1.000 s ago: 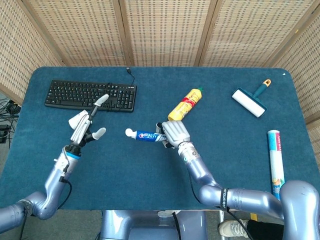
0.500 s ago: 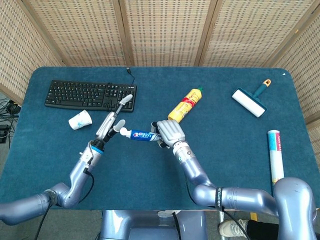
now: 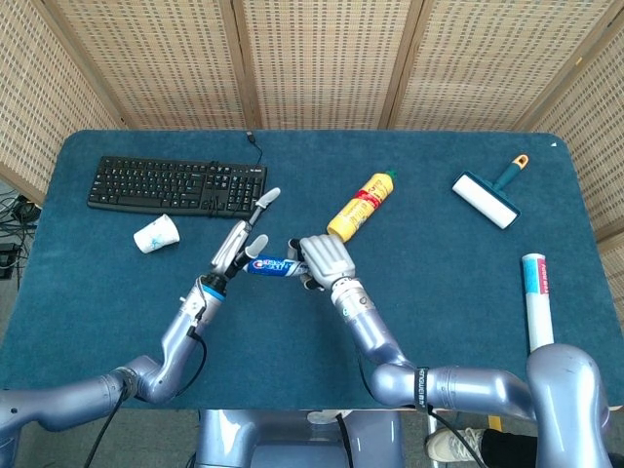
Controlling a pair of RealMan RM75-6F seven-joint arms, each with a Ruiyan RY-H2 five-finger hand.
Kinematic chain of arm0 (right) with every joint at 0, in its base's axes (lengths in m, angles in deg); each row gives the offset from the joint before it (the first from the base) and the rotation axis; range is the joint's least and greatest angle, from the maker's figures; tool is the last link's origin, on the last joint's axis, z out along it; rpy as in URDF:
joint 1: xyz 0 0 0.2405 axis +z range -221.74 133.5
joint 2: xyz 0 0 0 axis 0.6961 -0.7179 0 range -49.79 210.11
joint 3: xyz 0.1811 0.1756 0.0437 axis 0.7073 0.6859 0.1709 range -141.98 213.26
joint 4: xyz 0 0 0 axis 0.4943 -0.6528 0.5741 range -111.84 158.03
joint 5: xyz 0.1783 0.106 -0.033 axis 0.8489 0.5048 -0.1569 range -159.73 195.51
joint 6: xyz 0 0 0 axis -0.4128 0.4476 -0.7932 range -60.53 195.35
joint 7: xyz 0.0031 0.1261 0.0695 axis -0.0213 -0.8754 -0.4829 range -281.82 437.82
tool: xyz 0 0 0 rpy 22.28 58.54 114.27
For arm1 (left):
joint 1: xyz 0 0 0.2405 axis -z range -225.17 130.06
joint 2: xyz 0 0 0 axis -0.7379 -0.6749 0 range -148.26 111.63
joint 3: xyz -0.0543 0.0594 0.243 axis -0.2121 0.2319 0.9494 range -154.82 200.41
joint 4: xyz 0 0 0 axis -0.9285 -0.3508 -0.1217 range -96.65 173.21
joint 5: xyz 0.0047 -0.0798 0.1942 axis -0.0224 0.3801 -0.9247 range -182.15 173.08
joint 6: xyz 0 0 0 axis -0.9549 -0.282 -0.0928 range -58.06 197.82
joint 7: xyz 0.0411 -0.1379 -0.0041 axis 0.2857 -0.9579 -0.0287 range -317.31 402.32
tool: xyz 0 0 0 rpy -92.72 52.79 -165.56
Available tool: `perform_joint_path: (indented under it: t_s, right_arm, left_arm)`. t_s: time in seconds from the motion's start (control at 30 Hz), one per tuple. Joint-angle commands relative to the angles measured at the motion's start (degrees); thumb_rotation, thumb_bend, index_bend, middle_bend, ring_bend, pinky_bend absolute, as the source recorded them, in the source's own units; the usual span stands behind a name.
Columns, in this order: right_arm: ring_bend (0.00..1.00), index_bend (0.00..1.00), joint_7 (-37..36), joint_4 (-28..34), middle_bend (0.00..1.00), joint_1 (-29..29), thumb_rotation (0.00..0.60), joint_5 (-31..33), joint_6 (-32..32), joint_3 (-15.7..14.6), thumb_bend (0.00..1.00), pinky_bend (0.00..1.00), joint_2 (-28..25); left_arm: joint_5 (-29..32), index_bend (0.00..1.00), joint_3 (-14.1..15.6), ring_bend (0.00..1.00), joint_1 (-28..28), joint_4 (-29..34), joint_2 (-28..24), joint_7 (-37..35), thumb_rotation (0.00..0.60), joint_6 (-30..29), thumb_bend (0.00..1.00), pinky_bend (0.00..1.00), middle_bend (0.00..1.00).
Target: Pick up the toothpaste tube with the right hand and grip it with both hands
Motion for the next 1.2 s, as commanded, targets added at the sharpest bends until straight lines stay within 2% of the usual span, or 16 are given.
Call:
perform_joint_path:
  t_s: [0.03,0.4,0.7,0.93,1.2]
  right_arm:
    - [0.66,0.73,-0.8,-0.2,0.71,-0.1,0.600,-0.2,0.0,0.0,0.75,0.66,0.1]
    - [0.66,0.73,-2.4,1.0,0.71,-0.2,0.600,-1.1,-0.1,0.2,0.75,0.66,-1.6]
    - [0.66,0.73,-2.9,3.3,0.71,-0.3,0.600,-1.0,0.4,0.5,0.75,0.66,-3.7]
    - [0.66,0.73,-4.0,5.0,0.71,-0.6,0.600,-0.8,0.4,0.8,0.75,0.66,-5.3]
    - [0.66,0.73,-5.1,6.1,0.71,-0.5,0.600,-0.7,-0.2,0.9,0.75,0.66,-6.3]
  left_arm:
    - [0.1,0.00,0.3,0.00,0.3,-0.8,0.8,0.5,0.039,0.1,0.00,0.00,0.00]
    - [0.4,0.00,1.0,0.00,0.1,-2.8,1.5,0.4,0.040,-0.2,0.00,0.00,0.00]
    - [0.0,0.00,1.7,0.00,-1.3,-3.9,1.0,-2.7,0.041,-0.8,0.00,0.00,0.00]
    - [0.1,0.00,2.3,0.00,-2.2,-5.5,1.0,-7.2,0.041,-0.3,0.00,0.00,0.00]
    - [-1.2,0.00,2.2,0.00,-2.5,-5.6,1.5,-16.0,0.044,-0.1,0.00,0.00,0.00]
